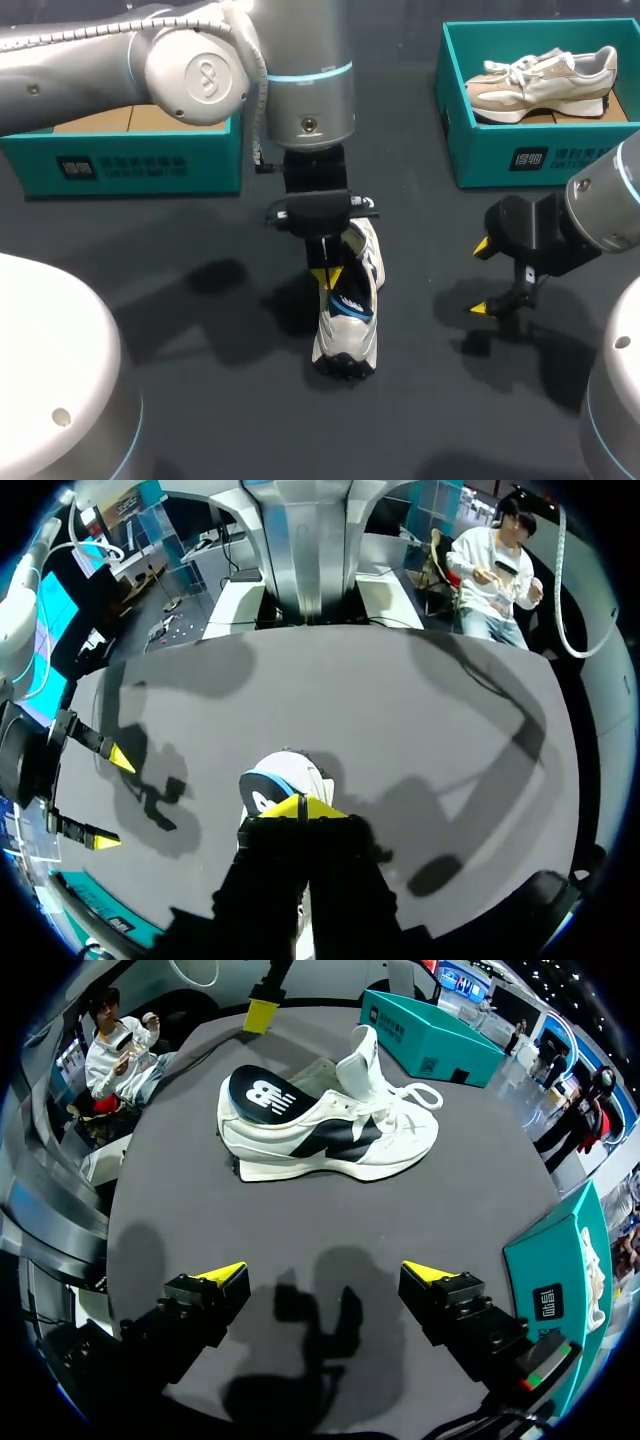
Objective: Take the shoe out of the shoebox, open the shoe tongue, remove and reinsert the insole, then place the shoe into the shoebox
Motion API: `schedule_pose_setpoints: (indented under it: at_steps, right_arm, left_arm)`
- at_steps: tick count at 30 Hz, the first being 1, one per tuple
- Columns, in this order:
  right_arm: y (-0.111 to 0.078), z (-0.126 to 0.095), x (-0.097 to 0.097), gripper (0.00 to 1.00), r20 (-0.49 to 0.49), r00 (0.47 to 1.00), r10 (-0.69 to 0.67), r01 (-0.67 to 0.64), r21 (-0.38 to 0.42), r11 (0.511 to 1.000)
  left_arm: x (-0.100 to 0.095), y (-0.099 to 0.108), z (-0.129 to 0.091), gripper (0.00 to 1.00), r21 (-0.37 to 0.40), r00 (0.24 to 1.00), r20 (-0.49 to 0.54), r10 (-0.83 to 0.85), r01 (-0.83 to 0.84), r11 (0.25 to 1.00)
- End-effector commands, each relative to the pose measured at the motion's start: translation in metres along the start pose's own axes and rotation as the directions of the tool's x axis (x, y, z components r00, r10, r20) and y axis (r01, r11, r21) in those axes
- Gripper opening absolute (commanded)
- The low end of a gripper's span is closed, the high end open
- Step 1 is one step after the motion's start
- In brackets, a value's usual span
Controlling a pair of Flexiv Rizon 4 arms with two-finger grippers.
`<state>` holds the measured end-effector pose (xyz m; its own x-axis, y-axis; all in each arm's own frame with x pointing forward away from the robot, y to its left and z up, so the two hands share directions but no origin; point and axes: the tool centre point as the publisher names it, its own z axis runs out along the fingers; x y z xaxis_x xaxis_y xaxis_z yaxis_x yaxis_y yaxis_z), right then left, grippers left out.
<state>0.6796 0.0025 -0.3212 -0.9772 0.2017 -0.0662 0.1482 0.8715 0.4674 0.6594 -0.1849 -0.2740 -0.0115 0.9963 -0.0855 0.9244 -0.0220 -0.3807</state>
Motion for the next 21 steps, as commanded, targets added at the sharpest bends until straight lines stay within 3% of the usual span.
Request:
schedule_pose_setpoints:
  at_steps: [1,12,21]
  right_arm:
    - [0.0,0.0,0.002,1.0,0.003,1.0,-0.001,0.001,0.001,1.0]
    - [0.0,0.0,0.002,1.0,0.003,1.0,-0.001,0.001,0.001,1.0]
    - [0.0,0.0,0.002,1.0,0.003,1.0,-0.001,0.001,0.001,1.0]
  left_arm:
    - [-0.003,0.001,0.015,0.0,-0.008,1.0,0.001,0.024,-0.024,1.0]
    - [-0.008,-0.011,0.023,0.0,-0.073,0.993,0.0,0.121,-0.121,0.99]
    - [-0.018,-0.001,0.035,0.0,-0.094,0.987,-0.005,0.158,-0.158,0.983]
